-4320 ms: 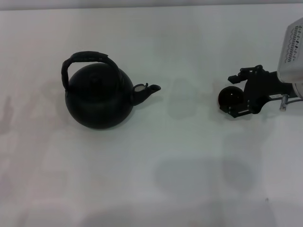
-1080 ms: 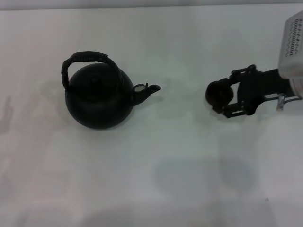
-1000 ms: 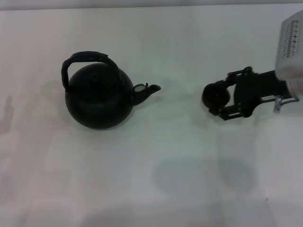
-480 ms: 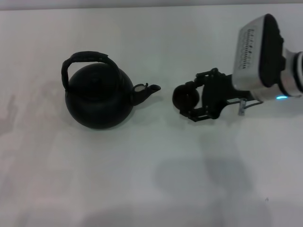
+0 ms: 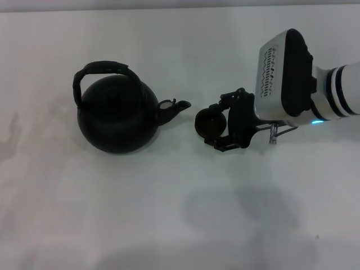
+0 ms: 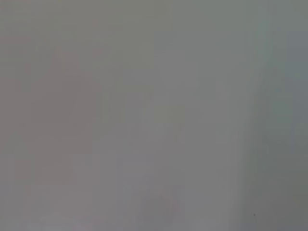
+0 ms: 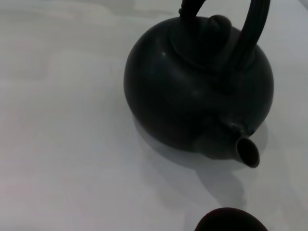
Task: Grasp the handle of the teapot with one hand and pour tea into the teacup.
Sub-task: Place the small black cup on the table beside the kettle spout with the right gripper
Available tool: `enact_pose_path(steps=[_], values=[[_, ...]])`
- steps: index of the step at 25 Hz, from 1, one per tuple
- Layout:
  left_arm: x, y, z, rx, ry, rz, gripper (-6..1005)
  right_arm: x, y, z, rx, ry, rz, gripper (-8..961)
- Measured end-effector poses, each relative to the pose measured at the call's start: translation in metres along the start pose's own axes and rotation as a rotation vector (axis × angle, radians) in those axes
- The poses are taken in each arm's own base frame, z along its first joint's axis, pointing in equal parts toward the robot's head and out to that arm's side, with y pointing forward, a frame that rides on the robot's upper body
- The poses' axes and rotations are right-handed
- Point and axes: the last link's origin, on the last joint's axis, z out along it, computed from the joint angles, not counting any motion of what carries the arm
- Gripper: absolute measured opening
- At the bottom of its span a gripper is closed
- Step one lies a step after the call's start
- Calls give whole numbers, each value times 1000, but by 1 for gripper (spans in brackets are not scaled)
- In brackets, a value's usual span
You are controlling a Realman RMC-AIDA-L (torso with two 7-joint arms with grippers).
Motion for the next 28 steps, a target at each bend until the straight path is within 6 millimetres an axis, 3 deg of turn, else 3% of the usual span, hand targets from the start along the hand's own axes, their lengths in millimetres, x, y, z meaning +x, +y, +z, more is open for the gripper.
enact_pose_path(steps=[17,28], values=[[0,-1,-2,3,-2,2,533,14,1,5,10,56,3,728],[0,-2,-3,5,-3,4,527,13,1,4,8,57,5,727]])
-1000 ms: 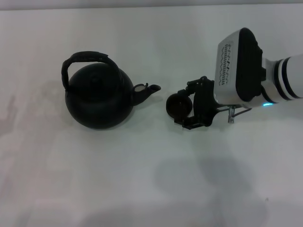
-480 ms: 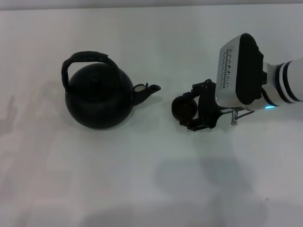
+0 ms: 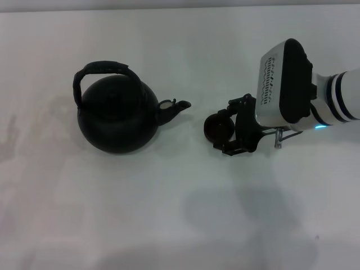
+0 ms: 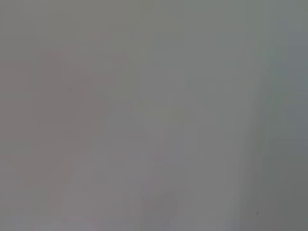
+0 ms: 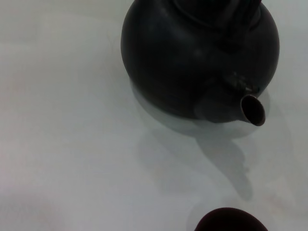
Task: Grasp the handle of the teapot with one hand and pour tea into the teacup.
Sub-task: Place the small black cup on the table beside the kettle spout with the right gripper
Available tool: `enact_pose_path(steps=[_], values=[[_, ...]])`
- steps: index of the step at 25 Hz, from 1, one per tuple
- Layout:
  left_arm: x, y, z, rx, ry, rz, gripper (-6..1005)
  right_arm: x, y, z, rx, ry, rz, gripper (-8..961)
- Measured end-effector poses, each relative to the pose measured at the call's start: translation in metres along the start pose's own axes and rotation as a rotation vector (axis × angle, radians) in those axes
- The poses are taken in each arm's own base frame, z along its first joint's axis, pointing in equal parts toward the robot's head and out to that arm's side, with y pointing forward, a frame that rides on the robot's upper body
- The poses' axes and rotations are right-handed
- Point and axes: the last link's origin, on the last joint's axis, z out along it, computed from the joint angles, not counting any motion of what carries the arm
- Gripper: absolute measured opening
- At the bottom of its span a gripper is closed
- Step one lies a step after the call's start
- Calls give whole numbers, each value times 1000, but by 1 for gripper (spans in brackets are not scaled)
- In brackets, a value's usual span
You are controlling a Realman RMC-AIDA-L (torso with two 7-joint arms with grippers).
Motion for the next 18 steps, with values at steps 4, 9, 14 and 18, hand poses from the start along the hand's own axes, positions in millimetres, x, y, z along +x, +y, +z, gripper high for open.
enact_pose_path(steps=[4,9,14,18], values=[[0,0,0,0,0,0,524,-1,-2,-1,5,-4,8,728],[0,0,0,1,1,0,521,-2,-3,-1,8,-5,6,757],[0,0,0,2,0,0,518,-2,-3,-1,7,-3,6,865],[0,0,-1,2,0,1,516,-1,-5,-3,2,-4,23,864]])
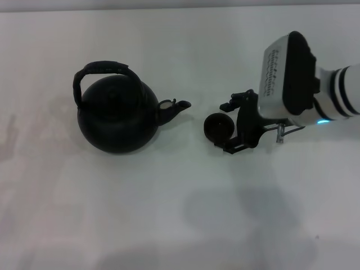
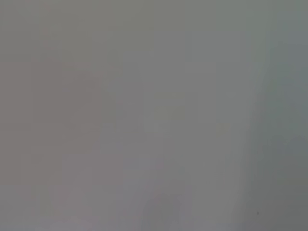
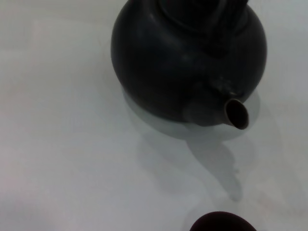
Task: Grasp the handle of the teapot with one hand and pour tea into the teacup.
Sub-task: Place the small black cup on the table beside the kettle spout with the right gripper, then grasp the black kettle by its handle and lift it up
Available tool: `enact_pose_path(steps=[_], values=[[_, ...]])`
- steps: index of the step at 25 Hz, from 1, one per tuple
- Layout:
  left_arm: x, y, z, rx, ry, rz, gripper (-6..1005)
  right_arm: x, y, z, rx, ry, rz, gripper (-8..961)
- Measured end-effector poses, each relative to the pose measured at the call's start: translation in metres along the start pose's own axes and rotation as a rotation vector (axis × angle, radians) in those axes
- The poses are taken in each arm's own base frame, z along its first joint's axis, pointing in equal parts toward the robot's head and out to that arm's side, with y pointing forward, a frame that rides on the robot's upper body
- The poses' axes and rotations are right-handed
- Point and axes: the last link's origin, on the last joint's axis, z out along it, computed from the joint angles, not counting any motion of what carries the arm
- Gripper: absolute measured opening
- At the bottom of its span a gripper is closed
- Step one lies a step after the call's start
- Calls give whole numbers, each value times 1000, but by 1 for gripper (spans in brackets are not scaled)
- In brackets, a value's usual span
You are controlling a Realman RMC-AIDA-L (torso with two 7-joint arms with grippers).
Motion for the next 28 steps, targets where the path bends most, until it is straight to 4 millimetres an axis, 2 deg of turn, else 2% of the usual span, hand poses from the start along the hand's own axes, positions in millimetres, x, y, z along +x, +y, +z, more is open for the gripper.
enact_pose_path(steps=[10,17,22,25,28], values=[[0,0,0,2,0,5,510,2,-8,-25,-30,-44,66,865],[0,0,-1,1,-1,14,506,8,-19,-55,-25,-133,124,866],[-1,3,0,-16,-6,11,503,25,-33,-89,56,-305,213,867],[-1,5,0,-29,-4,10,501,44,-38,-107,142,-446,263,868],[-1,10,3,-59,-5,8,499,64,-35,-117,236,-567,287,869]])
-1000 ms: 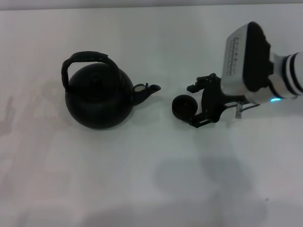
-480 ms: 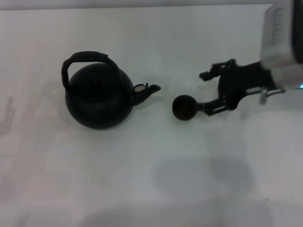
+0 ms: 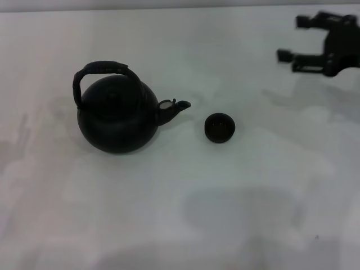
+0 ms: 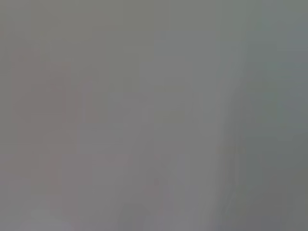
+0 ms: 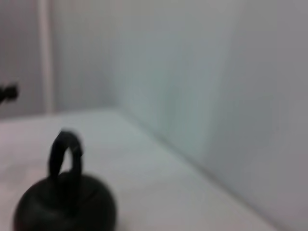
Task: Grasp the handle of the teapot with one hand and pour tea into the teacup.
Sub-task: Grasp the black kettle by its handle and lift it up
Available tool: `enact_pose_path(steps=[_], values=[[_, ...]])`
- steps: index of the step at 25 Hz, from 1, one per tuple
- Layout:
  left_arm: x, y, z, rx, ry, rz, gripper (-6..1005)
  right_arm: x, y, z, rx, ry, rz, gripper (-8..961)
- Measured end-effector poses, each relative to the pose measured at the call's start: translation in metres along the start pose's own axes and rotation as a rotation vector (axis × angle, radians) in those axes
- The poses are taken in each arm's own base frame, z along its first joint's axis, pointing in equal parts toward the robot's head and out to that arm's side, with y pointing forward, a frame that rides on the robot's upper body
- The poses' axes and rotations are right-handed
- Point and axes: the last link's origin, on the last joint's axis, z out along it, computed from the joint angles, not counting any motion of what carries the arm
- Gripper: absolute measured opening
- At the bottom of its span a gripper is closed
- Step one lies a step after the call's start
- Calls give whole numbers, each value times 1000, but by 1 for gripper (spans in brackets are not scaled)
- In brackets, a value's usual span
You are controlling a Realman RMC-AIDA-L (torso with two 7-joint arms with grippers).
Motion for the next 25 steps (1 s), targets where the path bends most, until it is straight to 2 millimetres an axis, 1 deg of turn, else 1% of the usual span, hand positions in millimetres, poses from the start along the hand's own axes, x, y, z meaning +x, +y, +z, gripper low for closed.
enact_pose_path(steps=[4,9,11,18,25], values=[[-1,6,5,-42,-8,-6,497,21,0,-13,85,-96,-14,870],[-5,17,14,-130,-37,-8,494,43,3,-18,154,-117,15,870],[-7,22,16,-168,-50,-10,492,49,4,-19,171,-120,31,869],[-12,41,27,-304,-90,-22,488,60,4,-20,209,-101,66,863],[-17,49,32,-361,-133,-52,484,62,5,-20,211,-100,76,864]])
